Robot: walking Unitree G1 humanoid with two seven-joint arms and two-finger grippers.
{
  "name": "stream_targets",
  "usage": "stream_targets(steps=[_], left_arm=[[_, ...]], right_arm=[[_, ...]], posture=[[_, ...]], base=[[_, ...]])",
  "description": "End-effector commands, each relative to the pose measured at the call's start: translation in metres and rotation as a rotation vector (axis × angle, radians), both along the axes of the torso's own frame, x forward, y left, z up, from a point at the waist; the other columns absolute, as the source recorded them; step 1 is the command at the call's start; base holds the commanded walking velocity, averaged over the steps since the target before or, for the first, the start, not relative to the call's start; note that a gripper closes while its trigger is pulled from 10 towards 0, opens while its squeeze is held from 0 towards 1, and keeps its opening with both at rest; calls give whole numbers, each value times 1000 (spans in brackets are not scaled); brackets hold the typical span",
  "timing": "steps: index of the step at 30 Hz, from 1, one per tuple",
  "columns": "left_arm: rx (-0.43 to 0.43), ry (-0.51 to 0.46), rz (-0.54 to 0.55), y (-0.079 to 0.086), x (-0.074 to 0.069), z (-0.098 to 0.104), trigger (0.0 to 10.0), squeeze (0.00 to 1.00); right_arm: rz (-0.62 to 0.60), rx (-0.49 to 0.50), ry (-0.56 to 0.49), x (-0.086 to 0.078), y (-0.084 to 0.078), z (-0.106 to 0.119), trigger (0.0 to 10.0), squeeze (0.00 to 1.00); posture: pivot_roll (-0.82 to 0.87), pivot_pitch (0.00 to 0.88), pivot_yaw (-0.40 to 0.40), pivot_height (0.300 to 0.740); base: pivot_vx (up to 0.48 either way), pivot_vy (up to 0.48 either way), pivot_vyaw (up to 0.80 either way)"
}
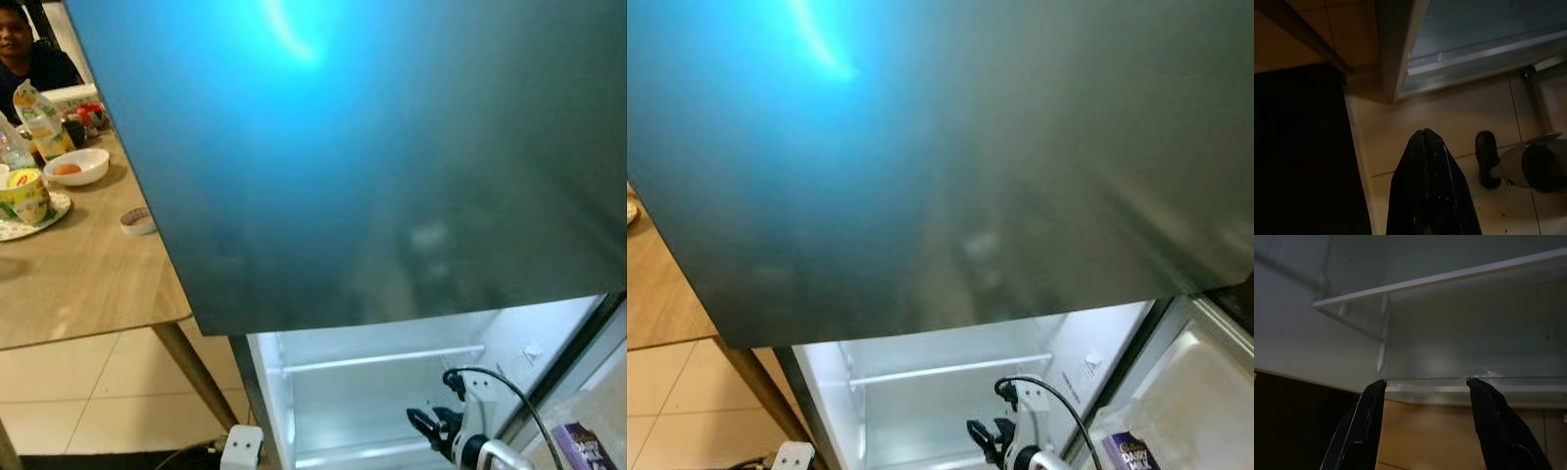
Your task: Restocking fridge
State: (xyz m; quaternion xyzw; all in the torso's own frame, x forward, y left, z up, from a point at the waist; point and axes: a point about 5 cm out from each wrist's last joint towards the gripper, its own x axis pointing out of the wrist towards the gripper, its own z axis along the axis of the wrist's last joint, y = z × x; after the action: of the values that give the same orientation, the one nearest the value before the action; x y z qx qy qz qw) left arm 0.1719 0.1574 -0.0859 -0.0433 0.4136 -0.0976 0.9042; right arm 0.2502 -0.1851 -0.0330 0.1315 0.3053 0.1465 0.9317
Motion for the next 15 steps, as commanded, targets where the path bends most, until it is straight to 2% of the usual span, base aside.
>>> stream_targets(steps=[1, 4, 8, 10, 13, 15], left_arm=[[29, 49, 8, 9, -11, -5, 10000, 0], [34, 73, 21, 12, -17, -8, 10000, 0], [51, 119, 33, 18, -29, -12, 10000, 0], [53, 124, 35, 18, -30, -13, 10000, 0], [59, 142, 42, 21, -34, -14, 10000, 0], [64, 153, 54, 23, -37, -15, 10000, 0]], right_arm=[[-11, 1, 38, -8, -2, -6, 10000, 0], [-18, 31, 40, -11, -4, -7, 10000, 0], [-36, 2, 76, -17, -9, -12, 10000, 0], [-39, 1, 81, -18, -9, -13, 10000, 0], [-32, -32, 114, -25, -11, -18, 10000, 0], [-13, -91, 145, -33, -13, -23, 10000, 0]], posture=[[-87, 0, 25, 717], [-87, 0, 25, 725], [-87, 0, 25, 740], [-89, 0, 24, 740], [-89, 0, 24, 740], [-91, 0, 22, 740]], base=[[0, 0, 0], [0, 0, 0], [0, 0, 0], [0, 0, 0], [0, 0, 0], [0, 0, 0]])
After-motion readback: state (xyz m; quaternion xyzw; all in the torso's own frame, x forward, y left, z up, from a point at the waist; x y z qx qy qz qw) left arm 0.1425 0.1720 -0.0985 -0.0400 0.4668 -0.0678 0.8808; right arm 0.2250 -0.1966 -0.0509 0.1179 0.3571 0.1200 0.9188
